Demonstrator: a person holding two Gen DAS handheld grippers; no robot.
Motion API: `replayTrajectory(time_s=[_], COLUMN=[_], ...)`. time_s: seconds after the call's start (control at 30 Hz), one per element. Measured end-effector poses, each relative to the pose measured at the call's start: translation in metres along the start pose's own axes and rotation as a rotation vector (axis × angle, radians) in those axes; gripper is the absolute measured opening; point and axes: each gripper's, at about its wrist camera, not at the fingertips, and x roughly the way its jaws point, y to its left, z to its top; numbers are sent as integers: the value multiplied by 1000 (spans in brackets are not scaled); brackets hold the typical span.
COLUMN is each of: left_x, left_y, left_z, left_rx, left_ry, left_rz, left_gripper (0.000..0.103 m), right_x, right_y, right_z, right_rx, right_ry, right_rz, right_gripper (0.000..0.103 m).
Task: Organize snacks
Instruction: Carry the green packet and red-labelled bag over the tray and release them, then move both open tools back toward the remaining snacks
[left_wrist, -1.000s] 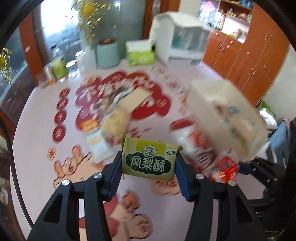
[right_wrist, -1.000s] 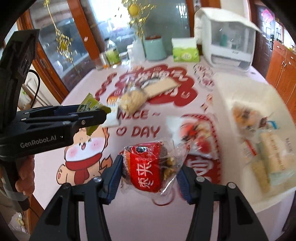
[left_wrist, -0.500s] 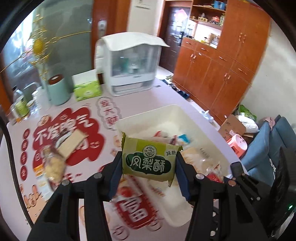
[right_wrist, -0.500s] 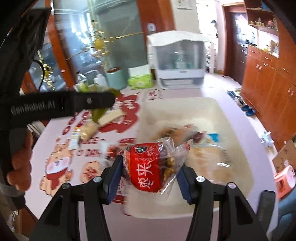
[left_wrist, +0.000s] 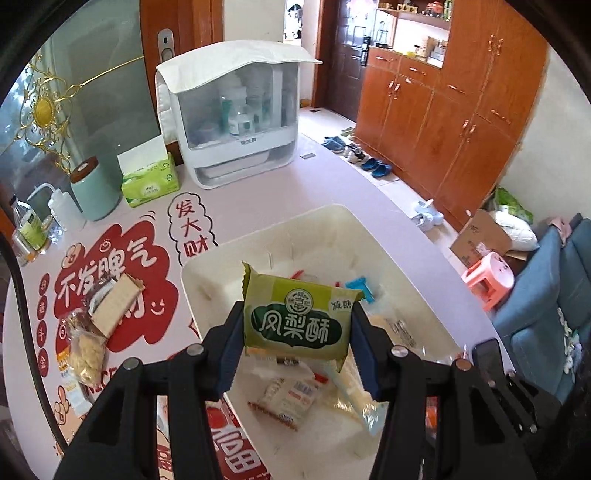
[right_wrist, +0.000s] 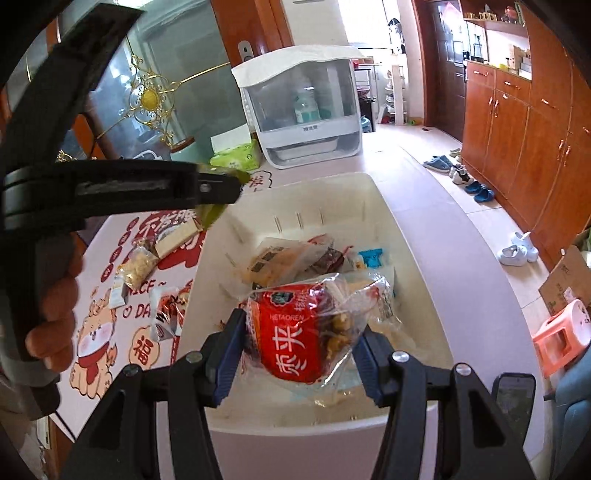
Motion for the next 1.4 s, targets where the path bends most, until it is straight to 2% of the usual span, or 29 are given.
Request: replayTrajectory(time_s=[0.13,0.17,0.27,0.3,0.37,0.57,0.97,1.2,1.4], left_x=[10,13,16,17,21,28,4,-52,-118], left_y=[0,2,8,11,13,19,28,57,113], left_z=[15,17,20,19,16,0,-14,2,22], left_rx=[17,13,0,-1,4,-13,-4,57,64], left_ry=[10,18,18,17,32,74,65,13,-55], left_rz=[77,107,170,184,199,204,226,317,402], left_gripper=[55,62,94,97,97,97,97,97,97], right_x=[5,7,16,19,28,30,21,-2,-27], right_y=[4,5,11,12,13,18,18,30,63], right_z=[11,14,15,14,9,2,2,24,51], right_rx=[-26,-33,-66,-69,-72,-95,-60,-37,-88], right_ry=[-2,-1,11,21,58,79,89,31,-61], right_rz=[22,24,-4,-10,-9,4,19,45,44], right_gripper=[59,62,72,74,74,74,74,74,74])
